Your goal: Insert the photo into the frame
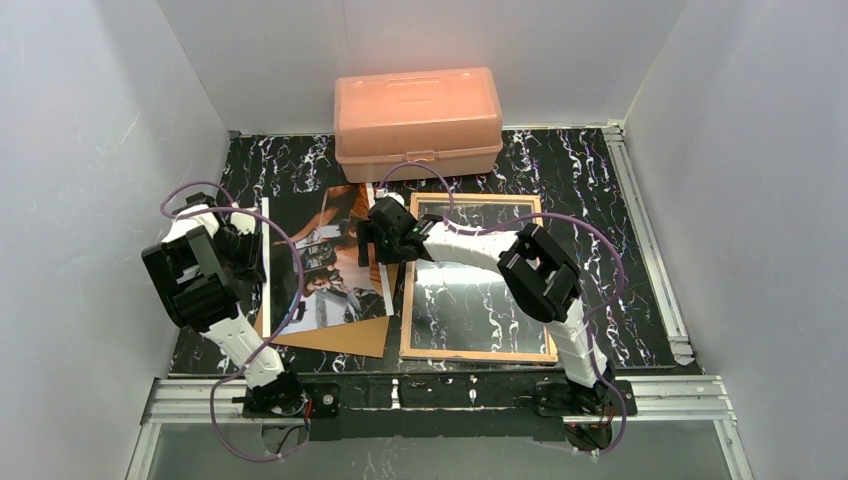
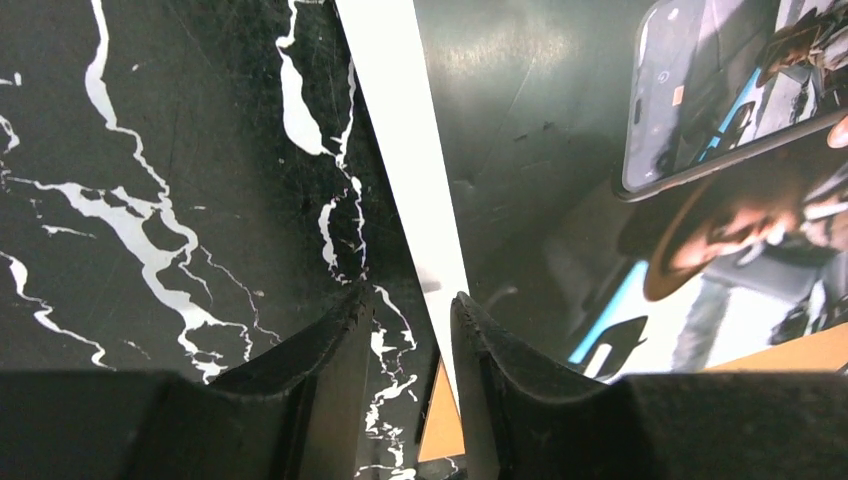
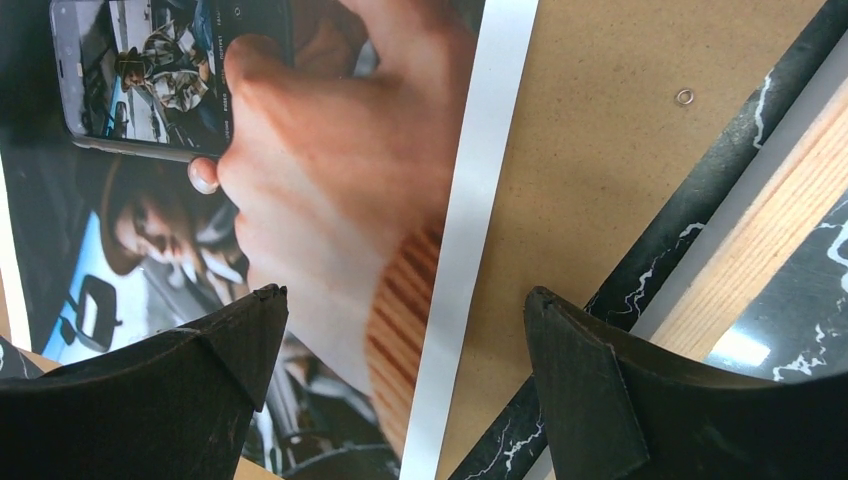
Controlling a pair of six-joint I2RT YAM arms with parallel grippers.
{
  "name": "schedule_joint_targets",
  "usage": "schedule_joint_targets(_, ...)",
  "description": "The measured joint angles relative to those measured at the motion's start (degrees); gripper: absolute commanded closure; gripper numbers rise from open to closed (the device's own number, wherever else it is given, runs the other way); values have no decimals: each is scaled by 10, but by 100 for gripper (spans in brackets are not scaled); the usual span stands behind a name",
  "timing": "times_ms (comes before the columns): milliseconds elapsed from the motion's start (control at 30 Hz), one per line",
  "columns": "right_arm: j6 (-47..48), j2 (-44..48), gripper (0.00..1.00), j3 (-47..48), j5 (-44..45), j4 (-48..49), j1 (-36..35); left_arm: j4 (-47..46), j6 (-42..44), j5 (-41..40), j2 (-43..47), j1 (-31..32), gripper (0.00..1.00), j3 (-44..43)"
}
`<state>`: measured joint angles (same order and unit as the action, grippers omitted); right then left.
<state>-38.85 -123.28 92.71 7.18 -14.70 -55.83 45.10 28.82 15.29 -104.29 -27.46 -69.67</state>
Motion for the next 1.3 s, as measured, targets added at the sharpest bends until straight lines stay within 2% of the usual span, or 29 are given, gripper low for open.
schedule_joint_targets(233,-24,-3,6,-7,-22,23,6,-17,-5,5,-5,6,77,17)
schedule_joint_targets(667,-82,-6,7,-21,-73,66,14,-23,-12,4,-14,8,87,15)
schedule_joint_targets(1300,-200,-5,7,-82,-148,201,19,3,15,30,-37,9,94,-7)
